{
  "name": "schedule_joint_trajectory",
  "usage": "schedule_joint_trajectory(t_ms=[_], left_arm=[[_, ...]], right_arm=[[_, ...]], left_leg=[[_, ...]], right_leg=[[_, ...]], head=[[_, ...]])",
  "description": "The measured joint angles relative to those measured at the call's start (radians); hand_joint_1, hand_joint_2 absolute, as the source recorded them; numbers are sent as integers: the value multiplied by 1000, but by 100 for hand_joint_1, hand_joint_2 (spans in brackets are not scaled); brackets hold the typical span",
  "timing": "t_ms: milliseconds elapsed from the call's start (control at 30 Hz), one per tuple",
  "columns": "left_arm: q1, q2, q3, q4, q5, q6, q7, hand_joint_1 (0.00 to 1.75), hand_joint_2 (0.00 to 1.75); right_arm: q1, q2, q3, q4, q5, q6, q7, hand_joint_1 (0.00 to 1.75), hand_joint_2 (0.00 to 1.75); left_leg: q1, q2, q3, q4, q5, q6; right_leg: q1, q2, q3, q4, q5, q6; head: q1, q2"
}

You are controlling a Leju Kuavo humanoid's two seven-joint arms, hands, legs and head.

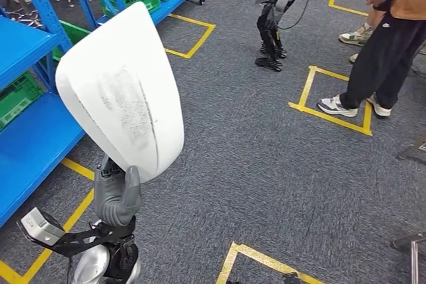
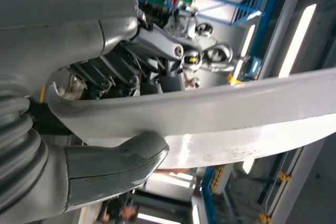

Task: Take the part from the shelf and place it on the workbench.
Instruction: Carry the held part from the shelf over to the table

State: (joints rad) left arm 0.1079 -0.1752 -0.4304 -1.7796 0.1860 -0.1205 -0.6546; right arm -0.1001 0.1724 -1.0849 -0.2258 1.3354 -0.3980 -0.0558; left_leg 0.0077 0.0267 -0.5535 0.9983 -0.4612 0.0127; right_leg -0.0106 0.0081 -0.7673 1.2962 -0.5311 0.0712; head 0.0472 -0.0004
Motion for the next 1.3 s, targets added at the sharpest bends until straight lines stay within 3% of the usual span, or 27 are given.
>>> schedule_joint_trajectory(t_ms=[33,67,133,200,233,300,367,433,467,500,533,600,667,733,800,867,933,1000,1033,1067,1100,1167,1200,1233,1300], left_arm=[[0,0,0,0,2,-1,1,175,175],[-2,0,0,0,5,-3,4,175,175],[-8,-1,0,1,12,-6,9,175,175],[-17,-2,0,2,14,-8,12,175,175],[-21,-3,0,3,15,-10,14,175,175],[-28,-5,-2,7,16,-13,17,175,175],[-33,-7,-5,10,17,-15,17,175,175],[-36,-6,-5,14,17,-17,18,175,175],[-36,-5,-5,16,17,-17,18,175,175],[-36,-4,-5,18,17,-17,18,175,175],[-37,-3,-5,21,17,-17,18,175,175],[-38,-3,-5,23,17,-17,18,175,175],[-39,-3,-5,24,17,-18,18,175,175],[-40,-3,-6,25,17,-19,18,175,175],[-42,-5,-7,25,17,-19,18,175,175],[-44,-8,-8,25,17,-20,18,175,175],[-44,-10,-8,25,17,-20,18,175,175],[-43,-9,-7,26,17,-20,18,175,175],[-43,-9,-7,26,18,-20,18,175,175],[-43,-9,-7,26,19,-20,18,175,175],[-44,-9,-8,26,20,-20,18,175,175],[-44,-10,-7,26,23,-20,18,175,175],[-44,-10,-7,26,23,-20,18,175,175],[-44,-10,-7,26,24,-20,18,175,175],[-45,-10,-8,26,24,-20,18,175,175]], right_arm=[[1,0,0,0,-1,0,1,0,175],[2,0,0,0,-3,1,2,0,175],[2,0,0,0,-8,2,3,0,175],[-2,0,-1,0,-10,4,5,0,175],[-2,0,-1,0,-10,4,7,0,175],[-1,0,-1,0,-11,5,9,0,175],[1,0,-2,0,-11,5,9,0,175],[0,0,-2,0,-10,6,8,0,175],[-1,0,-2,0,-10,7,8,0,175],[-1,0,-2,0,-9,8,7,0,175],[0,0,-2,0,-8,9,7,0,175],[2,0,-2,0,-8,9,8,0,175],[2,0,-2,0,-8,9,10,0,175],[2,0,-2,0,-8,9,11,0,175],[8,-1,-2,0,-9,9,12,0,175],[12,-1,-2,0,-11,9,14,0,175],[9,-1,-2,0,-12,9,15,0,175],[5,-1,-2,0,-13,9,15,0,175],[5,-1,-2,0,-13,9,16,0,175],[6,-1,-2,0,-13,8,17,0,175],[7,-1,-3,0,-14,7,17,0,175],[5,-1,-3,0,-14,2,18,0,175],[3,-1,-3,0,-14,-1,18,0,175],[2,-1,-2,0,-15,-4,18,0,175],[1,-1,-2,0,-15,-5,19,0,175]], left_leg=[[-1,13,1,0,-1,0],[-1,25,4,0,-3,-1],[-4,46,11,0,-10,-8],[-11,64,17,1,-15,-17],[-13,73,19,0,-17,-21],[-12,85,24,-2,-22,-32],[-8,47,12,33,-51,-43],[-7,-4,-41,146,-111,-47],[-7,-14,-77,213,-137,-47],[-7,-18,-105,260,-146,-48],[-6,-19,-118,275,-136,-48],[-4,-31,-92,198,-67,-48],[6,-80,-39,74,-8,-48],[9,-113,-16,15,3,-41],[7,-96,-14,10,2,-25],[7,-72,-12,8,4,-11],[4,-44,-11,7,3,-2],[0,-14,-10,7,1,2],[-1,0,-8,7,-1,2],[-1,13,-6,7,-3,2],[-2,26,-2,7,-6,0],[-5,46,6,8,-14,-7],[-8,55,9,9,-17,-12],[-11,63,11,9,-19,-17],[-12,81,13,6,-22,-27]], right_leg=[[0,-3,4,-2,10,-1],[1,-8,28,-44,35,-3],[7,-51,108,-183,91,-11],[14,-87,153,-263,112,-23],[17,-86,153,-270,110,-29],[15,-57,150,-273,114,-40],[9,-30,151,-277,118,-50],[5,-2,150,-278,121,-55],[5,13,150,-278,121,-57],[4,29,150,-278,121,-57],[4,45,150,-278,121,-57],[1,76,151,-278,123,-53],[0,105,146,-274,124,-44],[-2,128,137,-272,127,-30],[-7,140,127,-277,131,-17],[-4,97,109,-245,112,-8],[1,30,57,-135,55,-4],[0,4,-2,-12,7,-1],[-1,0,-11,9,6,0],[-1,-3,2,-11,24,-1],[0,-11,34,-66,53,-3],[5,-51,112,-203,102,-11],[8,-65,135,-244,113,-16],[12,-72,143,-262,114,-21],[15,-49,141,-264,115,-33]], head=[[0,0],[0,0],[1,0],[-2,0],[-3,0],[-4,0],[-7,0],[-12,0],[-14,0],[-15,0],[-15,0],[-15,0],[-17,0],[-20,0],[-22,0],[-15,0],[-7,0],[-5,0],[-5,0],[-5,0],[-4,0],[-5,0],[-5,0],[-6,0],[-7,0]])
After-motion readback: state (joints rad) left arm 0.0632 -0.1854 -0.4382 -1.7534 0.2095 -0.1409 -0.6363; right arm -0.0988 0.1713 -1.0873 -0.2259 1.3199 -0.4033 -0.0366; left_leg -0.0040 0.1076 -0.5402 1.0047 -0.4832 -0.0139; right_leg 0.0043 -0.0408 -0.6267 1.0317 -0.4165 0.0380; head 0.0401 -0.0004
